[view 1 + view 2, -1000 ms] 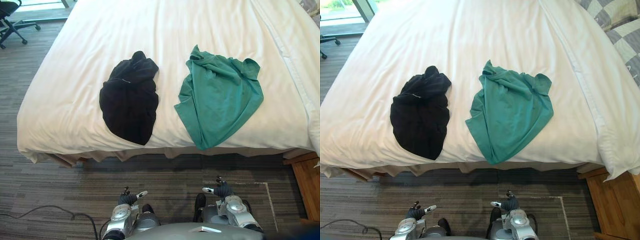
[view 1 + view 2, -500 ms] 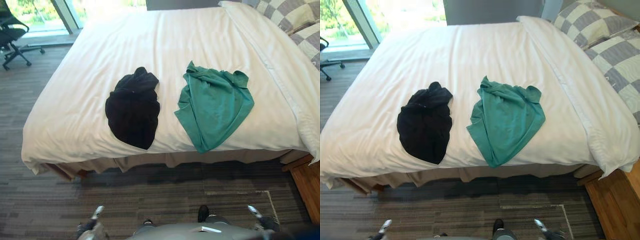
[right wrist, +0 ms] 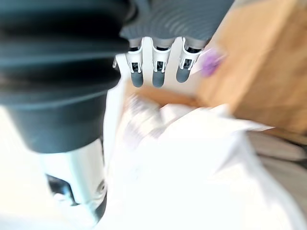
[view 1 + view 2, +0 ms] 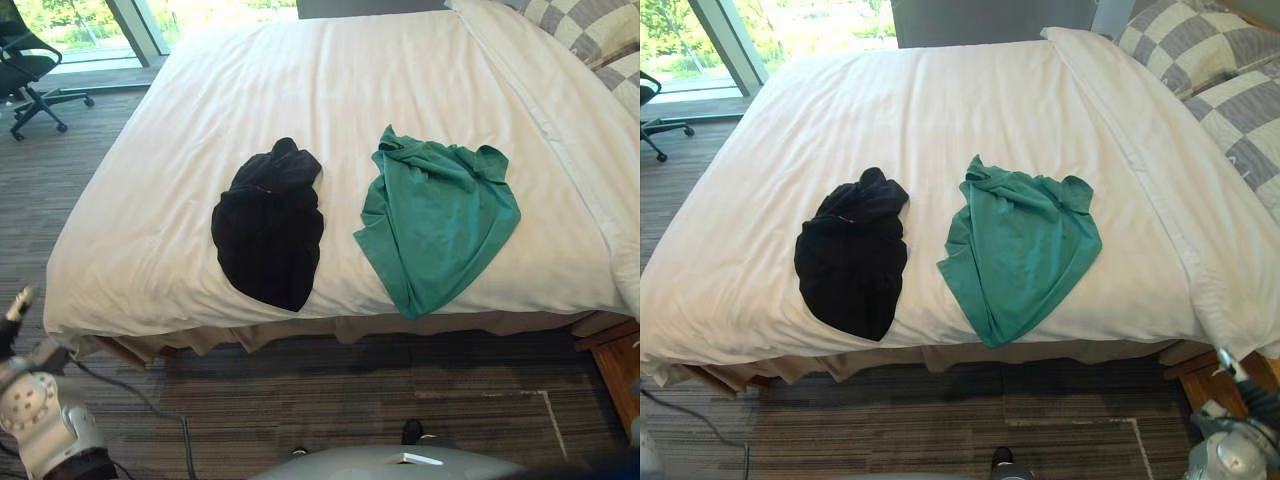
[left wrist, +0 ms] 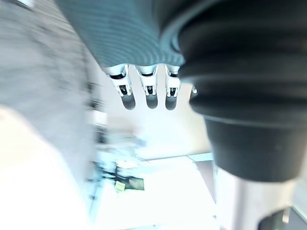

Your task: Tidy the bed and pick cloth on bed and put in laundry

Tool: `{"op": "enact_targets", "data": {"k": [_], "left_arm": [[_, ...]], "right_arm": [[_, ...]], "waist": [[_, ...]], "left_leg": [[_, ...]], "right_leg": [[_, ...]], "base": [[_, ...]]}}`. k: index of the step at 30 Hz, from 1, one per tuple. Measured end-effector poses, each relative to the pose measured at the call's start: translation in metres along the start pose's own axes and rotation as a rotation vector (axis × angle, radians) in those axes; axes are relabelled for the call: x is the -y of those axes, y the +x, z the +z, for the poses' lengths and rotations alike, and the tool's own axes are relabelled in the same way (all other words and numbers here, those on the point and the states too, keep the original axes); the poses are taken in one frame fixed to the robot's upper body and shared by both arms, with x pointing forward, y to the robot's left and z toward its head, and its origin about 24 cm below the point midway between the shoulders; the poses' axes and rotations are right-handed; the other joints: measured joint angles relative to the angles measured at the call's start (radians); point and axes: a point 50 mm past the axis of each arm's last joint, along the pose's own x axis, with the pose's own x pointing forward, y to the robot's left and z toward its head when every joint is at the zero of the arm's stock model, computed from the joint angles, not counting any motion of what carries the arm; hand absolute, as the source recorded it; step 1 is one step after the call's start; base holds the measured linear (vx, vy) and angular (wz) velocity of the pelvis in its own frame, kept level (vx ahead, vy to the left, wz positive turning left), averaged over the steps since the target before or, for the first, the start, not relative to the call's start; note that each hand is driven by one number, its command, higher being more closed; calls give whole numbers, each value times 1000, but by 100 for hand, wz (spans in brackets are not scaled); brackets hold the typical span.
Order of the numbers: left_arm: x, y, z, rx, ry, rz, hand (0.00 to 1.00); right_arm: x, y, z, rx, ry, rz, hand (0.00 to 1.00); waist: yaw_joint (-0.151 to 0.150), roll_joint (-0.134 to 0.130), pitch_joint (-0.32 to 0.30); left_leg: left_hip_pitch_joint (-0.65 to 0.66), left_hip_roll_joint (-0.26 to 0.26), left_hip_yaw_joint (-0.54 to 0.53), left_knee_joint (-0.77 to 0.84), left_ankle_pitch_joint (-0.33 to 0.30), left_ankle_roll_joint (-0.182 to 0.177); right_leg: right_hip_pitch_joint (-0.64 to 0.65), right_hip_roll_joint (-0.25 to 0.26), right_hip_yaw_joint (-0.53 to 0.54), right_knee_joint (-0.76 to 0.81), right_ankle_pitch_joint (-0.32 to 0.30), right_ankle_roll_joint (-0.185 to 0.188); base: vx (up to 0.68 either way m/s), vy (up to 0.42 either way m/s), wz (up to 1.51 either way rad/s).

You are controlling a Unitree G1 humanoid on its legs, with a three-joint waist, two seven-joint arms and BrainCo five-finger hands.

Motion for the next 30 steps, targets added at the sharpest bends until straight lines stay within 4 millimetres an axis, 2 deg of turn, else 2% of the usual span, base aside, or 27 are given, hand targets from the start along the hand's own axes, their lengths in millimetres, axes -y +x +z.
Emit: {"op": "enact_targets", "data": {"k": [3,5,8,11,14,15,18,20,23,30], "left_arm": [[26,3,8,50,56,-90,0],[52,3,11,95,180,-204,0],[79,2,10,126,340,-303,0],[98,5,6,127,430,-353,0],[116,20,19,182,517,-375,0],[126,29,30,228,560,-376,0],[139,39,53,303,591,-350,0],[147,42,67,349,590,-335,0],[156,47,100,457,578,-308,0],[183,32,163,692,507,-284,0]], "right_arm": [[-16,7,15,73,-34,70,0],[-39,10,28,131,-64,155,0],[-68,8,40,198,-111,253,0],[-90,6,52,258,-136,332,0],[-110,5,73,339,-119,382,0],[-119,4,86,390,-101,399,0],[-136,-1,102,450,-75,446,0],[-138,-6,105,467,-63,457,0],[-132,-16,123,552,-23,450,0],[-119,-36,152,694,78,414,0]], "waist": [[-4,6,9],[-12,1,28],[-29,3,59],[-30,6,89],[-35,-5,148],[-40,-10,177],[-41,-11,222],[-35,-10,227],[-30,-20,275],[-8,-34,304]], "left_leg": [[17,0,-11,3,-4,5],[11,-5,-12,12,-5,7],[-22,-5,-13,24,-5,7],[-60,-5,-8,45,-8,12],[-131,-5,-8,103,-19,26],[-182,-2,-8,152,-34,34],[-247,6,-7,227,-65,42],[-285,9,-7,251,-78,43],[-332,12,-9,288,-90,45],[-482,73,-10,447,-144,49]], "right_leg": [[19,0,7,-2,0,0],[19,-4,22,-16,1,1],[-12,-4,30,-16,9,9],[-59,-6,55,-6,26,7],[-145,-19,78,53,27,6],[-194,-28,88,89,27,6],[-260,-38,109,139,27,6],[-302,-42,113,164,25,5],[-358,-54,114,222,14,3],[-475,-60,109,302,4,0]], "base": [[11,-5,-1],[-44,-7,-6],[-102,-24,-5],[-101,-24,-24],[-106,-8,-16],[-176,-1,-11],[-130,26,-13],[-131,38,-3],[-118,17,7],[-95,5,-1]]}}
